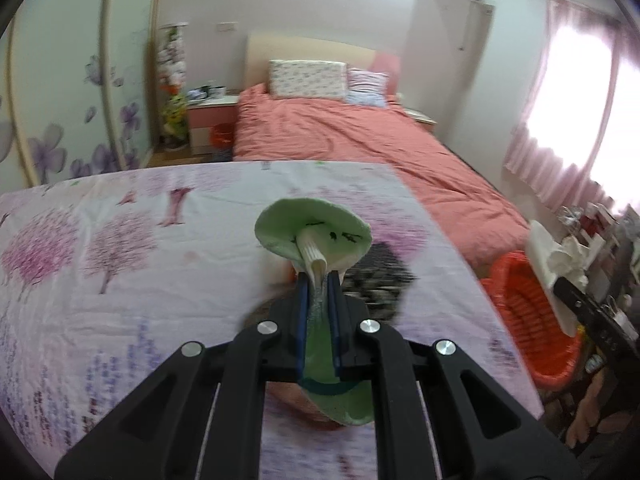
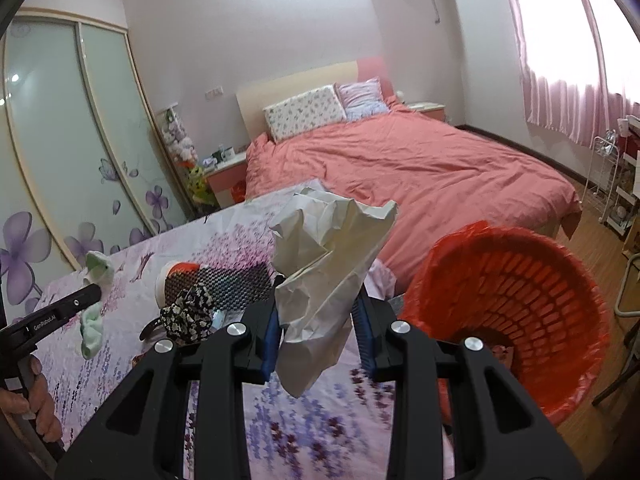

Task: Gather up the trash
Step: 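Carry the sock and tissue in both grippers over the orange basket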

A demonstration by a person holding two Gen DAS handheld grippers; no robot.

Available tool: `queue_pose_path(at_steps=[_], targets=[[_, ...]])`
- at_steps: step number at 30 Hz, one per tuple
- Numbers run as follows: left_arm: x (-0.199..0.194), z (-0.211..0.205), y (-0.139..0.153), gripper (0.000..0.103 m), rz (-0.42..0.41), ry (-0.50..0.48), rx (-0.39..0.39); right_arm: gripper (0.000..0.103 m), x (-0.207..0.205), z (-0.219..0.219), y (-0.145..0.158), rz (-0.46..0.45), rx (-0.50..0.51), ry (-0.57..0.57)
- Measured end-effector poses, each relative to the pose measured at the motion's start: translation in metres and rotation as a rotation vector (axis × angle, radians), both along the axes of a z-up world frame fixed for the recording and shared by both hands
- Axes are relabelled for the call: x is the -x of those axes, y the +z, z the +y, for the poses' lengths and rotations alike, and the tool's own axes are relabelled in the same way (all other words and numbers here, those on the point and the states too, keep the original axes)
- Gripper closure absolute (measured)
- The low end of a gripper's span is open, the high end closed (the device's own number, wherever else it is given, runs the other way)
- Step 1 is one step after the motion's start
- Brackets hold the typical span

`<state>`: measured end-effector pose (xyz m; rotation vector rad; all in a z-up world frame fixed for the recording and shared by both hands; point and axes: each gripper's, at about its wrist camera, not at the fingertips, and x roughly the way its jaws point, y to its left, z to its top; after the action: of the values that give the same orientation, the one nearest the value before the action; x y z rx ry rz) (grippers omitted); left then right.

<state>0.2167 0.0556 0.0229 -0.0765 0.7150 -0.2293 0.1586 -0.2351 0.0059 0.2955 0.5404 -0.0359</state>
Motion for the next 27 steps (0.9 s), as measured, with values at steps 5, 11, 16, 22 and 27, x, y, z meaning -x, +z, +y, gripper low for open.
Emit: queue_pose_path(at_steps=[5,11,16,22,27], targets=[[0.013,-0.046,0.011,0.092,-0.018,-0.094,0.02,0.07,0.021,-0.02,0.007,-0.051,0.003,-0.041],[0.025,-0.096,0.017,0.092,-0.031,-0.198,0.045,0.07,0.044,-0.05,0.01,-0.104,0.031,-0.124],[0.033,-0.151,0.019,0.092,-0.033,-0.301,0.066,0.07,0.052,-0.081,0.008,-0.12,0.022,-0.191],[0.035,-0.211,0.009,0.092,-0.017,-0.413,0.066,0.07,0.058,-0.112,-0.001,-0.117,-0.001,-0.257],[0.029,-0.251,-0.006,0.092,0.015,-0.471,0.069,0.07,0.05,-0.127,-0.013,-0.096,-0.015,-0.284]])
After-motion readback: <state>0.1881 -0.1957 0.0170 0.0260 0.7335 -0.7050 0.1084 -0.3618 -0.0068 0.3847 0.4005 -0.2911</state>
